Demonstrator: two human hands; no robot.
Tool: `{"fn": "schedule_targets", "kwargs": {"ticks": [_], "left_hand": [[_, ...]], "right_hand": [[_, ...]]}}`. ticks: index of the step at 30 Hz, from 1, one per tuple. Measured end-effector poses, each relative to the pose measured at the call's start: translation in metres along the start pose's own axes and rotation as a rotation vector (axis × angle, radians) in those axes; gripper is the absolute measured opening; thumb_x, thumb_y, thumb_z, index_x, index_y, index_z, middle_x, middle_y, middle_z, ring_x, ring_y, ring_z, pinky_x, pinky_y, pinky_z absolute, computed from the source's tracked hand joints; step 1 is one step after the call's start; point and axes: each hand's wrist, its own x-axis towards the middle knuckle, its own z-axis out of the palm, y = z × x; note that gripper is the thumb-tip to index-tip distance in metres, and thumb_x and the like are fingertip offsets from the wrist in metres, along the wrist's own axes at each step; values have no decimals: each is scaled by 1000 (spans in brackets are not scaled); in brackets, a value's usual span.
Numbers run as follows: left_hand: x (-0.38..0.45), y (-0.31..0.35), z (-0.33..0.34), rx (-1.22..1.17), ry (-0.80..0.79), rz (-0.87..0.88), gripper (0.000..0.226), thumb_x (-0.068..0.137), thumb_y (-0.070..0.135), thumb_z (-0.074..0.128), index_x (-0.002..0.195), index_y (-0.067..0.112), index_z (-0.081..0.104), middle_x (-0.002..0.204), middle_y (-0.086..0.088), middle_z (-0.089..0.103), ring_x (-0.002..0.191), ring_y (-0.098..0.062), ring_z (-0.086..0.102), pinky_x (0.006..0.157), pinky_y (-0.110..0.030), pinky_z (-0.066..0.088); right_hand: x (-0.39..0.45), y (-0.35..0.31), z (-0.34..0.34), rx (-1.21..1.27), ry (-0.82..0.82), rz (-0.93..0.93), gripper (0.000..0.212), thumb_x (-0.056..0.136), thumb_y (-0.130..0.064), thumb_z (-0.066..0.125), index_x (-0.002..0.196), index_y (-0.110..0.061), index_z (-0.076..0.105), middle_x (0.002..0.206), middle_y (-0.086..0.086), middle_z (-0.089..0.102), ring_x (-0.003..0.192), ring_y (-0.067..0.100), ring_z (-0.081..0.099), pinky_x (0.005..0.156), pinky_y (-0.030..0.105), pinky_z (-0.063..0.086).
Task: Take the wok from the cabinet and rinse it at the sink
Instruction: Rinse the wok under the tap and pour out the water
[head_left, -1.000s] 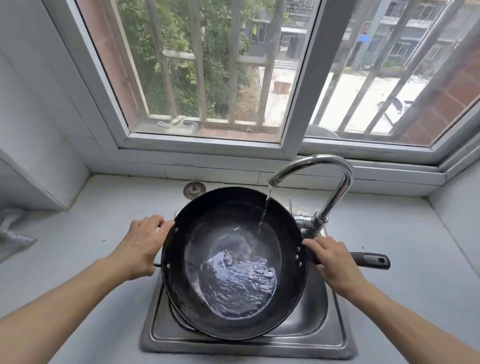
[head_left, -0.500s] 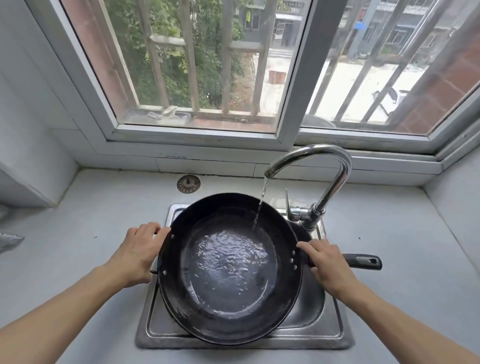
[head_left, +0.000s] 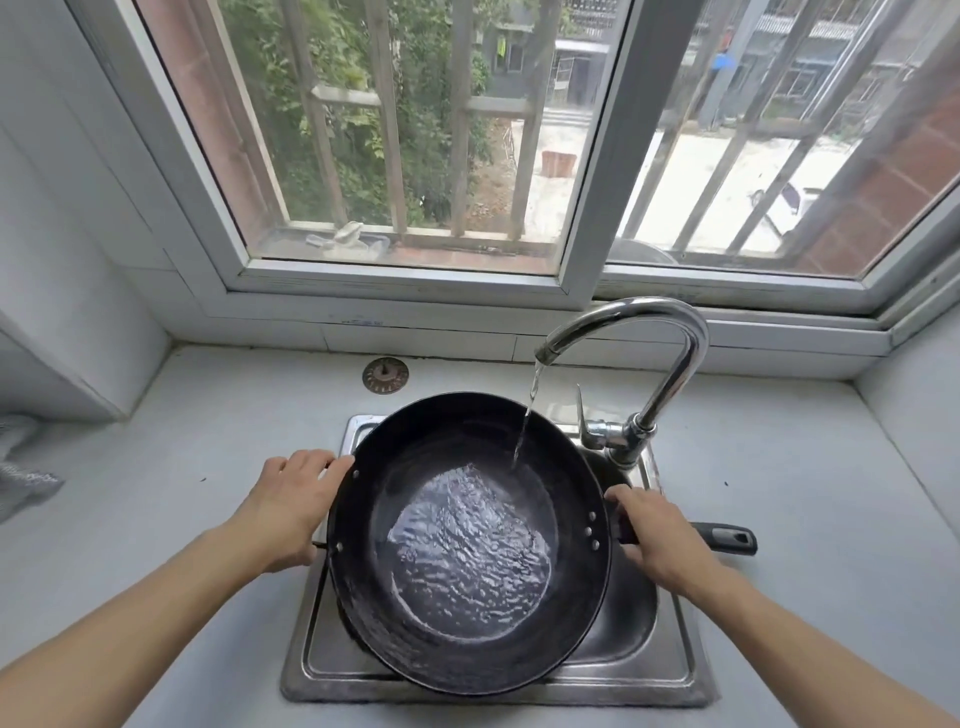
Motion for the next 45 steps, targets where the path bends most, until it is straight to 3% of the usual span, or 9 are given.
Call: {"fn": "schedule_targets", "kwargs": {"ticks": [5, 9, 14, 18, 23, 28, 33, 40, 45], "left_hand": [[10, -5, -19, -49, -101, 13, 96, 73, 62, 68, 149, 28, 20, 144, 3, 39, 133, -21, 36, 110, -38, 27], [27, -3, -30, -112, -105, -55, 61, 84, 54, 58, 133, 24, 39, 122, 2, 59, 116, -23, 52, 101, -40, 34], [52, 1, -37, -192, -145, -191, 30, 85, 30, 65, 112, 22, 54, 109, 4, 64, 106, -22, 57, 85, -35, 40], [62, 7, -42, -352, -200, -306, 29, 77, 16, 72, 95, 26, 52, 101, 5, 64, 99, -21, 55, 80, -34, 36], [58, 5, -39, -286, -16, -329, 23, 76, 14, 63, 90, 29, 52, 86, 11, 64, 92, -18, 58, 77, -35, 28], [47, 1, -34, -259, 203, -340, 27, 75, 16, 63, 91, 32, 49, 81, 10, 64, 85, -18, 61, 78, -34, 29], [34, -2, -15, -312, 301, -280, 12, 79, 20, 65, 88, 26, 59, 80, 4, 62, 88, -23, 64, 77, -38, 36], [29, 4, -6, -321, 414, -300, 13, 75, 16, 72, 82, 19, 62, 74, 0, 57, 75, -27, 58, 73, -40, 38], [23, 8, 9, -341, 403, -300, 23, 70, 15, 80, 73, 18, 58, 70, 2, 58, 68, -28, 58, 69, -40, 37]], "right_hand": [[8, 3, 1, -6, -160, 35, 63, 80, -20, 66, 135, -27, 36, 120, 0, 62, 110, 24, 57, 93, 35, 44], [11, 6, 1, 69, -207, 41, 79, 80, -18, 68, 146, -27, 24, 127, -1, 60, 116, 24, 57, 96, 34, 44], [22, 13, -15, 217, -350, 27, 72, 80, -12, 70, 137, -32, 30, 95, -9, 64, 87, 10, 59, 82, 28, 48], [25, 12, -21, 243, -364, 13, 64, 78, -9, 68, 123, -36, 33, 76, -5, 58, 73, 11, 57, 71, 30, 49], [19, 12, -25, 285, -291, 1, 61, 78, -8, 69, 118, -36, 33, 76, -4, 57, 70, 10, 56, 67, 28, 47], [15, 4, -34, 286, -164, -36, 60, 84, -10, 67, 123, -37, 31, 88, -20, 50, 82, -2, 51, 74, 25, 41], [3, 4, -23, 285, -93, -68, 68, 84, -11, 68, 131, -44, 31, 113, -8, 55, 102, 12, 54, 89, 36, 48], [-2, 0, -21, 286, 51, -75, 73, 83, -8, 70, 136, -42, 33, 112, -10, 53, 97, 9, 55, 86, 32, 49], [-14, 4, -16, 164, 69, -90, 71, 77, -10, 76, 129, -35, 36, 99, -1, 53, 84, 21, 54, 75, 39, 50]]}}
